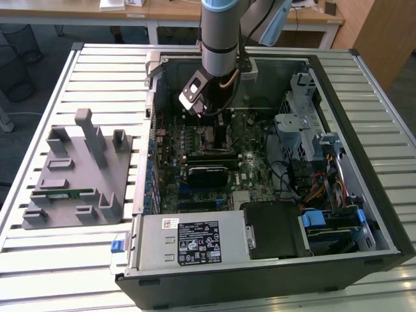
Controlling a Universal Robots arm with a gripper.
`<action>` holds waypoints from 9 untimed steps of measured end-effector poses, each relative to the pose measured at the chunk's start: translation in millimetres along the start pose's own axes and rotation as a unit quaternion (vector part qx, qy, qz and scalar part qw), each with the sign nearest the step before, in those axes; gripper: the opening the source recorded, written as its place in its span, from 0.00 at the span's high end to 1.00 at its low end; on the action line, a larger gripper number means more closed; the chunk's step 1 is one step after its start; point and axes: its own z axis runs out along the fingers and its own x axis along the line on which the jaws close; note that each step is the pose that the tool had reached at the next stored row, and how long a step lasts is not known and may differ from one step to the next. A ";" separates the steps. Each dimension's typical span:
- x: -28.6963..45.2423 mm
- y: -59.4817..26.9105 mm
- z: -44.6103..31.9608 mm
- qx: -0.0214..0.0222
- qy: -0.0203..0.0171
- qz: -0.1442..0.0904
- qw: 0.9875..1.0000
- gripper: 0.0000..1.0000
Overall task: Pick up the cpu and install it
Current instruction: 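Place the cpu into insertion slot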
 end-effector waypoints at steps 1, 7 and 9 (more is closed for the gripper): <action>0.0 0.0 -0.3 0.000 0.000 0.000 1.000 0.33; 0.0 0.0 -0.6 0.000 -0.001 0.000 1.000 0.35; 0.0 0.0 -1.5 0.000 -0.001 0.000 1.000 0.41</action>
